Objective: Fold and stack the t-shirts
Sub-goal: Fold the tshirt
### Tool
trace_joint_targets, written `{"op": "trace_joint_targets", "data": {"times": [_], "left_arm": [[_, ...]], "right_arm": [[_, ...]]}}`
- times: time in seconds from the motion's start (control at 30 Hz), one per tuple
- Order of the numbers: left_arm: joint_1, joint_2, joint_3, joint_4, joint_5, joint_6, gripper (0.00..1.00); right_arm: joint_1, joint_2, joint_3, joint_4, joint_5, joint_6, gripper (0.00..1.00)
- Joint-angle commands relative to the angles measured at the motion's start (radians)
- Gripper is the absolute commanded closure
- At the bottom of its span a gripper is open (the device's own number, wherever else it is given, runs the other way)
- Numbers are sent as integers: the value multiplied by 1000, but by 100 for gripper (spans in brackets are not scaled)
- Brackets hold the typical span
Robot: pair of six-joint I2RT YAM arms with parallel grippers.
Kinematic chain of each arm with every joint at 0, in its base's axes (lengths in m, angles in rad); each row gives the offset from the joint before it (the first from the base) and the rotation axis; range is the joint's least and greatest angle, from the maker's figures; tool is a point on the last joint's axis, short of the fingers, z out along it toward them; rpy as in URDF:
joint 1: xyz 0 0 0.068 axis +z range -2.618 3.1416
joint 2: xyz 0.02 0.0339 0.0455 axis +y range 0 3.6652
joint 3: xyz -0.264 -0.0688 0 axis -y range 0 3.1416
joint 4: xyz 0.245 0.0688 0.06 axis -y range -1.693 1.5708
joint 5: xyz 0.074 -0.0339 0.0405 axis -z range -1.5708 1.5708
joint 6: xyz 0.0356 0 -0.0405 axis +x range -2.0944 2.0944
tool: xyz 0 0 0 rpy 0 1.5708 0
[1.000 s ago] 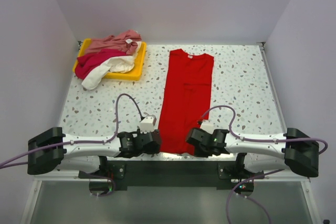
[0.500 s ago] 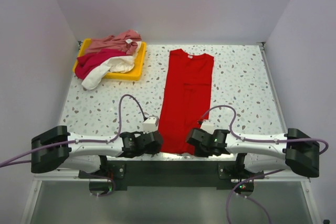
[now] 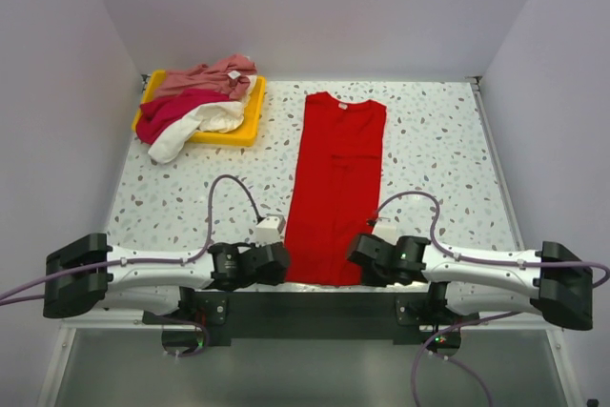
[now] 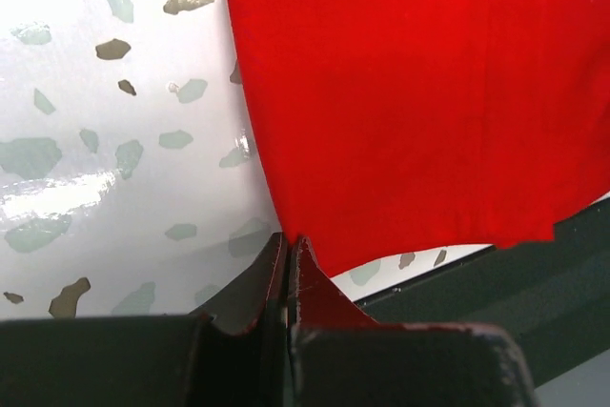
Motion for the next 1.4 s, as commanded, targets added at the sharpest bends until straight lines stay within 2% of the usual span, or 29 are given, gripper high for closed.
{"op": "trace_joint_targets", "data": {"times": [0.0, 0.27, 0.5, 0.7, 0.9, 1.1, 1.37], "left_arm": [[-13, -39, -10, -37, 15, -14, 100], [-16, -53, 83, -8, 21, 31, 100], [80, 19, 189, 37, 30, 163, 100], [198, 71, 246, 83, 50, 279, 100], [317, 159, 322, 146, 82, 374, 100], [410, 275, 419, 172, 56, 442, 100], [514, 453, 581, 183, 59, 513, 100]], "right_arm": [[6, -48, -11, -72, 28, 21, 100], [7, -31, 95, -81, 73, -28, 100], [-17, 30, 241, -124, 226, -108, 100], [-196, 76, 239, 35, 166, -276, 100], [-331, 167, 319, 74, 166, -413, 100], [-495, 244, 382, 124, 148, -522, 100], [-626, 394, 529, 175, 103, -638, 100]]}}
